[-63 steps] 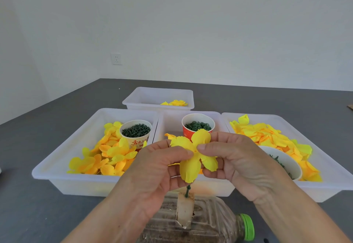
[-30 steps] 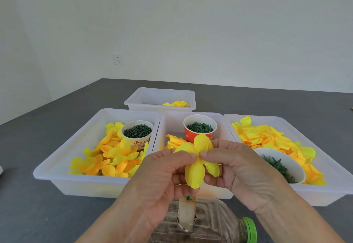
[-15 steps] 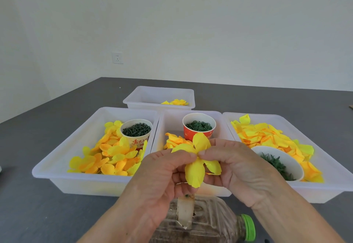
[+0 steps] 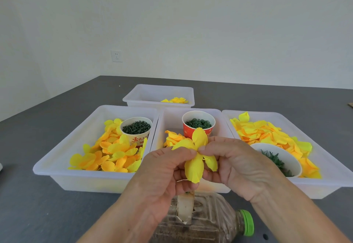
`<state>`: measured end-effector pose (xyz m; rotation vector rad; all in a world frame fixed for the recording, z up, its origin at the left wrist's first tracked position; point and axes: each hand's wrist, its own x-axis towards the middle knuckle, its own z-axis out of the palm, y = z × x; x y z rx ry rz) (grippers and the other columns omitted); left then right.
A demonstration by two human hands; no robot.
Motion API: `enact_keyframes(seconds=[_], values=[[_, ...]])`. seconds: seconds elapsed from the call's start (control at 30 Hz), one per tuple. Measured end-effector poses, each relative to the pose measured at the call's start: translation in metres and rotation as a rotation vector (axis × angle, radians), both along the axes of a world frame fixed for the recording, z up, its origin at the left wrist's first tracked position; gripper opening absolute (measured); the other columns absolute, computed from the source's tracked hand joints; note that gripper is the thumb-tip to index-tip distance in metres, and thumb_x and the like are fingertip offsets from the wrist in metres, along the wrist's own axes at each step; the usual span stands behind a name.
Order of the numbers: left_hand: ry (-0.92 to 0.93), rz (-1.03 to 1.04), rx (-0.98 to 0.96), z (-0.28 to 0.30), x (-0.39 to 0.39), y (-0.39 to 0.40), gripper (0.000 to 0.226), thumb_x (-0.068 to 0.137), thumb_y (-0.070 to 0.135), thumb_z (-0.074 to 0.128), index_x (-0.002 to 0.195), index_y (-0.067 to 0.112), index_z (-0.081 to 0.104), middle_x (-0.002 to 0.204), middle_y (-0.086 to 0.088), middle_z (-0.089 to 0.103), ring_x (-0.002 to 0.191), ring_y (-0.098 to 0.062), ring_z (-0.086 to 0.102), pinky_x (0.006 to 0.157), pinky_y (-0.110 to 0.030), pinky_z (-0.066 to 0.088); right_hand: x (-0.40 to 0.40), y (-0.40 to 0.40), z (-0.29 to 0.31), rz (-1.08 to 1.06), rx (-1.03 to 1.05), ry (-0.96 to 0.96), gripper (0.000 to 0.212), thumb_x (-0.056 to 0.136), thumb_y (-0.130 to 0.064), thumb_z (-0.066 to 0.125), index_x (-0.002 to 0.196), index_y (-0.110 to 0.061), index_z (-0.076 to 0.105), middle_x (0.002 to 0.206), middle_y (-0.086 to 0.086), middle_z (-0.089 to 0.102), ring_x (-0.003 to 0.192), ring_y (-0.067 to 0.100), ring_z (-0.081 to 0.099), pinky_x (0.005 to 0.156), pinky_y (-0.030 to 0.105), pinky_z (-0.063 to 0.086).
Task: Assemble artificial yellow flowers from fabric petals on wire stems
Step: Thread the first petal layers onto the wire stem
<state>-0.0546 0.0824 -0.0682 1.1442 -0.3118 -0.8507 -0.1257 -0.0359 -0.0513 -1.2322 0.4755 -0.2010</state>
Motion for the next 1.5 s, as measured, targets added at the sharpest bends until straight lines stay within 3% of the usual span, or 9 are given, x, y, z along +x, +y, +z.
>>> enact_keyframes(seconds=[0.17,0.33,0.6,0.8,0.9,0.97,1.27,1.5], values=[[-0.011,-0.019,-0.014,-0.0008,-0.0010,0.0002,0.009,0.050,0.016,0.067,0.055,0.011,0.072,0.058,-0.013,0.062,0.039,-0.016,0.054,0.038,-0.022,0.046,0.0002,-0.0002,-0.0004,0.016,0.007,0.015,0.014,0.080,0.001,0.057,0.075,-0.011,0.064,0.066,0.008,0.063,0.052,0.013,0.058,0.047,0.022,0.050],[0.000,-0.036,-0.063,-0.0048,-0.0011,0.0015,0.019,0.049,0.015,0.069,0.067,0.008,0.072,0.063,-0.012,0.065,0.043,-0.015,0.057,0.040,-0.021,0.047,-0.0005,-0.0002,-0.0008,0.025,0.040,0.006,0.015,0.079,0.002,0.057,0.078,-0.011,0.065,0.077,0.009,0.064,0.060,0.017,0.058,0.054,0.025,0.051],[0.019,-0.028,-0.038,-0.0056,-0.0013,0.0015,0.012,0.049,0.017,0.067,0.057,0.012,0.074,0.062,-0.012,0.064,0.043,-0.015,0.056,0.039,-0.022,0.047,0.0014,-0.0004,-0.0025,0.025,0.012,0.027,0.014,0.076,0.001,0.059,0.082,-0.011,0.064,0.084,0.012,0.063,0.069,0.022,0.059,0.067,0.032,0.050],[0.019,-0.022,-0.030,-0.0070,-0.0011,0.0018,0.012,0.048,0.020,0.069,0.057,0.014,0.074,0.061,-0.011,0.066,0.043,-0.014,0.056,0.039,-0.021,0.046,0.0021,-0.0015,-0.0046,0.030,0.046,0.029,0.034,0.052,-0.011,0.065,0.086,-0.011,0.065,0.084,0.011,0.064,0.066,0.020,0.060,0.062,0.030,0.050],[0.032,-0.012,-0.045,-0.0068,-0.0003,0.0005,0.014,0.052,0.022,0.071,0.061,0.013,0.074,0.062,-0.012,0.064,0.044,-0.015,0.056,0.038,-0.022,0.046,0.0024,-0.0004,-0.0048,0.027,0.040,0.021,0.014,0.069,-0.004,0.063,0.080,-0.011,0.065,0.075,0.009,0.066,0.061,0.017,0.061,0.057,0.027,0.052],[0.040,0.007,-0.059,-0.0068,-0.0001,-0.0002,0.012,0.055,0.021,0.070,0.060,0.012,0.074,0.060,-0.012,0.063,0.044,-0.015,0.056,0.038,-0.022,0.046,0.0030,0.0000,-0.0054,0.006,0.025,0.020,0.011,0.078,-0.003,0.059,0.078,-0.012,0.066,0.069,0.007,0.066,0.056,0.015,0.060,0.051,0.025,0.051],[0.110,0.080,-0.079,-0.0079,-0.0029,-0.0036,0.007,0.056,0.016,0.067,0.053,0.012,0.072,0.055,-0.011,0.059,0.040,-0.014,0.053,0.035,-0.021,0.043,0.0057,0.0006,-0.0045,-0.025,0.022,0.023,0.011,0.076,-0.001,0.060,0.079,-0.009,0.066,0.069,0.009,0.065,0.057,0.018,0.059,0.050,0.025,0.050],[0.181,0.133,-0.127,-0.0081,-0.0056,-0.0052,0.009,0.058,0.014,0.067,0.049,0.011,0.068,0.054,-0.009,0.053,0.036,-0.013,0.047,0.034,-0.021,0.040,0.0058,0.0004,-0.0056,-0.035,-0.042,0.002,0.011,0.076,-0.001,0.060,0.085,-0.006,0.064,0.079,0.016,0.062,0.071,0.025,0.056,0.064,0.032,0.050]])
